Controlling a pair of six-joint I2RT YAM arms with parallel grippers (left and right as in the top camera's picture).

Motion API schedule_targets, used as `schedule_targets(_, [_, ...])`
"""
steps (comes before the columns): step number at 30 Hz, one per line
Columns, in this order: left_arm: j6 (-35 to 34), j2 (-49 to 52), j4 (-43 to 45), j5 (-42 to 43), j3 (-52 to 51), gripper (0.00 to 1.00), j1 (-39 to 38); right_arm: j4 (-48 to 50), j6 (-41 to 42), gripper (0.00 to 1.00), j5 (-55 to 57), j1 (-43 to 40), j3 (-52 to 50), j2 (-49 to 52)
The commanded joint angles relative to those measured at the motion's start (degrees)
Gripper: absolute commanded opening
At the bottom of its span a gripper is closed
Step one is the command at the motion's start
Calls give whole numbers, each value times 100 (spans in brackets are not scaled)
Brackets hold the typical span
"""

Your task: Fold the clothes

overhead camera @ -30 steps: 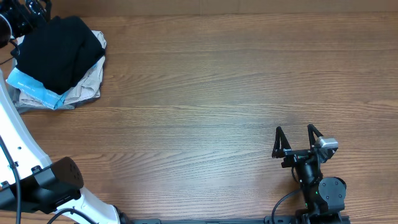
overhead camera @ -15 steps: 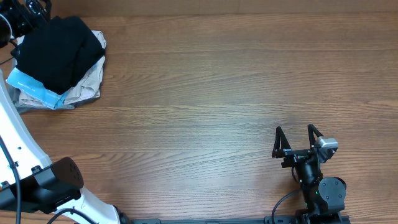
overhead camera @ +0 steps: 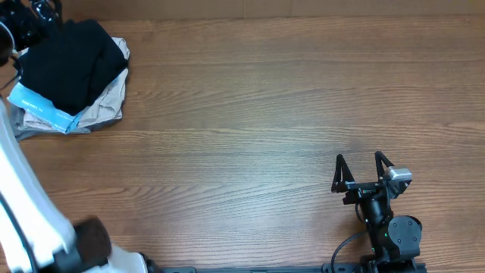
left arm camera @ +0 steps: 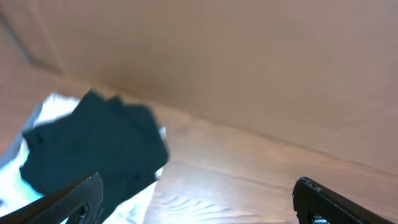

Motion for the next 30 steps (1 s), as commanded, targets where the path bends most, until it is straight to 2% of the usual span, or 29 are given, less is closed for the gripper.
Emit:
schedule_targets(1, [-33, -946, -24, -35, 57, 100, -326, 31, -39, 100, 52, -33, -61, -61])
schedule_targets(7, [-35, -2227, -20, -22, -743, 100, -979, 31, -39, 100, 52, -33, -61, -61])
schedule_targets(16, [-17, -4520, -2, -72, -3744, 100, -1128, 31, -39, 100, 52, -33, -61, -61])
schedule_targets(21, [-11, -5663, 118, -822, -5523, 100, -1128, 31, -39, 100, 52, -33, -61, -61])
schedule_targets(25, [-15, -6548, 697, -935, -7088, 100, -1128, 31, -42, 100, 52, -33, -61, -61])
schedule_targets(30, [-83, -7549, 2131, -916, -8999, 100, -1130, 31, -39, 100, 52, -33, -61, -61])
